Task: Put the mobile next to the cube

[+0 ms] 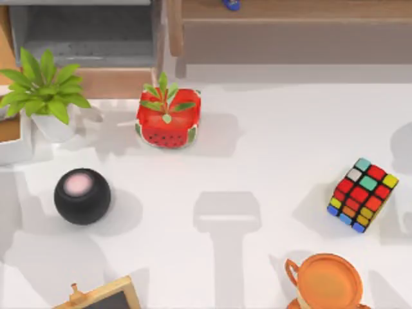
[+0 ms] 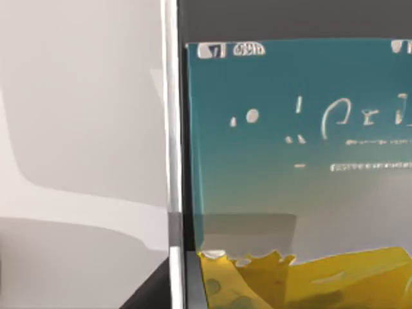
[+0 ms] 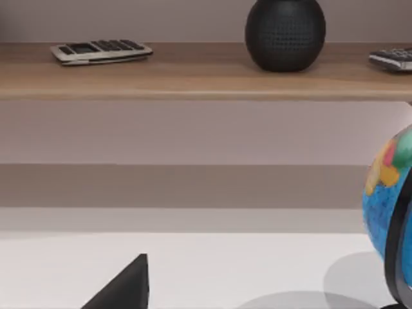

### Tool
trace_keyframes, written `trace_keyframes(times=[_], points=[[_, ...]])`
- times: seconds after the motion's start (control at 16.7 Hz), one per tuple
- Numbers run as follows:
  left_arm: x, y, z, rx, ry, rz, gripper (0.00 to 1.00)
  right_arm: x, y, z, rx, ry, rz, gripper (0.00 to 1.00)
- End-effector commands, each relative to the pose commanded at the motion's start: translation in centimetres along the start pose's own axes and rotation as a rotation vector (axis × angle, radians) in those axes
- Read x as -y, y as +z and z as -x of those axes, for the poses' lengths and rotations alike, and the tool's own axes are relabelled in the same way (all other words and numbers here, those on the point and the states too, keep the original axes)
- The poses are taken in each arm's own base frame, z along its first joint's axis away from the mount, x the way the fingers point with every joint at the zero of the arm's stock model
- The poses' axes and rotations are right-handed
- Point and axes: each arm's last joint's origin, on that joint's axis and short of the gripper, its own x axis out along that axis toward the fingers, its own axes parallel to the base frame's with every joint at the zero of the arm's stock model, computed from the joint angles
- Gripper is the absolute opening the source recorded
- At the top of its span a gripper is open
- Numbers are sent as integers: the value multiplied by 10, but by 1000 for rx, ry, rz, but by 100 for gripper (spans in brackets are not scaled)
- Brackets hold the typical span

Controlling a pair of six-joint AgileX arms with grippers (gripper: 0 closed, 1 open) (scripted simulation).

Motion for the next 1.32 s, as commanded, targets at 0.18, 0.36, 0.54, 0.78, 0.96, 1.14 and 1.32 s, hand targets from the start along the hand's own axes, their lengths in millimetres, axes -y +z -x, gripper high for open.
trace_keyframes(times=[0.18, 0.36, 0.54, 0.78, 0.96, 1.14, 1.32], points=[[1, 0, 0, 0, 1, -5, 0, 0, 0, 0, 0, 0, 0, 100], [7, 7, 15, 33, 8, 5, 0, 0, 0, 0, 0, 0, 0, 100], [32, 32, 59, 155, 24, 33, 0, 0, 0, 0, 0, 0, 0, 100], [120, 76, 117, 338, -54, 15, 0, 0, 0, 0, 0, 0, 0, 100], [228, 94, 137, 372, -174, -39, 0, 0, 0, 0, 0, 0, 0, 100], [335, 86, 141, 321, -251, -50, 0, 0, 0, 0, 0, 0, 0, 100], [418, 68, 120, 226, -230, -4, 0, 0, 0, 0, 0, 0, 0, 100]])
